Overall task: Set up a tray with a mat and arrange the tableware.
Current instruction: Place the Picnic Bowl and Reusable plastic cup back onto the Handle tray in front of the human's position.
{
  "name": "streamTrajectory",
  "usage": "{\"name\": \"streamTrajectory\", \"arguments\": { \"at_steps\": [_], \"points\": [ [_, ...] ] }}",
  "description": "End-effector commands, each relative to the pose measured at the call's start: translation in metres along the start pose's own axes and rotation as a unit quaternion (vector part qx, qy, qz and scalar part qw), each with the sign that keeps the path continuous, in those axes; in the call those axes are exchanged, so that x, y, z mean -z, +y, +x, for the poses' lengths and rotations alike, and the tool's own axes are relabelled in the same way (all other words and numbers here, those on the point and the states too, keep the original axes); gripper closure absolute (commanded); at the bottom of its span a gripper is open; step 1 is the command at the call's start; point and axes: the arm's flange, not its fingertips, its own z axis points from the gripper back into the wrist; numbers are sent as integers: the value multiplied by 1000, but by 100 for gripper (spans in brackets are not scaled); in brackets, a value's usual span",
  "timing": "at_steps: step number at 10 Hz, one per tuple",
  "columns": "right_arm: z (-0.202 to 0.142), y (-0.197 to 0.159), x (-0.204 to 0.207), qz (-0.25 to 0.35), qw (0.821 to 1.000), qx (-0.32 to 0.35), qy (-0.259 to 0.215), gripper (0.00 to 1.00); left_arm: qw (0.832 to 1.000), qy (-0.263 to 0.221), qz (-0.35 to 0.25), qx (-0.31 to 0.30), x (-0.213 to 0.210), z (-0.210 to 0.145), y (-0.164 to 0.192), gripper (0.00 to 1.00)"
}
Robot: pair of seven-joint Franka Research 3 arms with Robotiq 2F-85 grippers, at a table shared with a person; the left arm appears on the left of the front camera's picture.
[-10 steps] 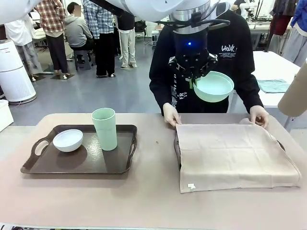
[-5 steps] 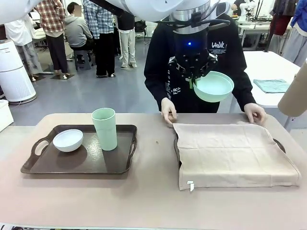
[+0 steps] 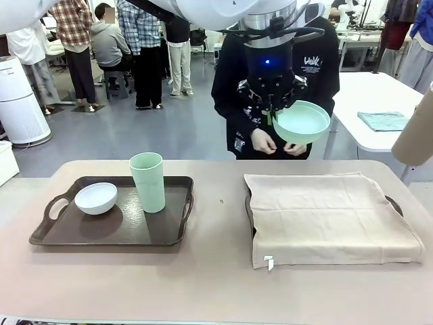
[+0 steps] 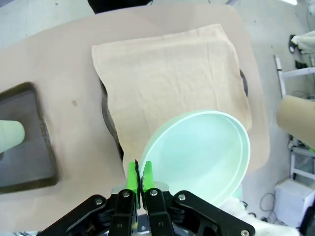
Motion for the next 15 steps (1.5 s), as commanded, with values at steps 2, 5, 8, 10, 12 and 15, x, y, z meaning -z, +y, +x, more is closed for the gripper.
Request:
{"name": "streamTrajectory", "arguments": {
  "at_steps": [2, 5, 8, 10, 12, 15],
  "points": [
    [-68, -50, 50, 78, 995, 56, 27, 14, 1000, 17, -7, 0, 56, 20, 2, 96],
    [-108, -70, 84, 108, 992, 69, 21, 14, 998, 50, 16, -21, 115, 36, 4, 96],
    [-101, -52, 90, 98, 993, 64, 10, 14, 999, 40, 5, -10, 96, 20, 5, 96],
    [-133, -69, 103, 109, 991, 76, 16, 14, 997, 70, 13, -13, 139, 29, 12, 96],
    [-160, -80, 118, 98, 992, 73, 14, 14, 997, 78, 9, 23, 164, 23, 7, 96],
    [-177, -87, 127, 78, 996, 43, 0, 14, 995, 90, 23, 40, 196, 17, -2, 96]
  ]
}}
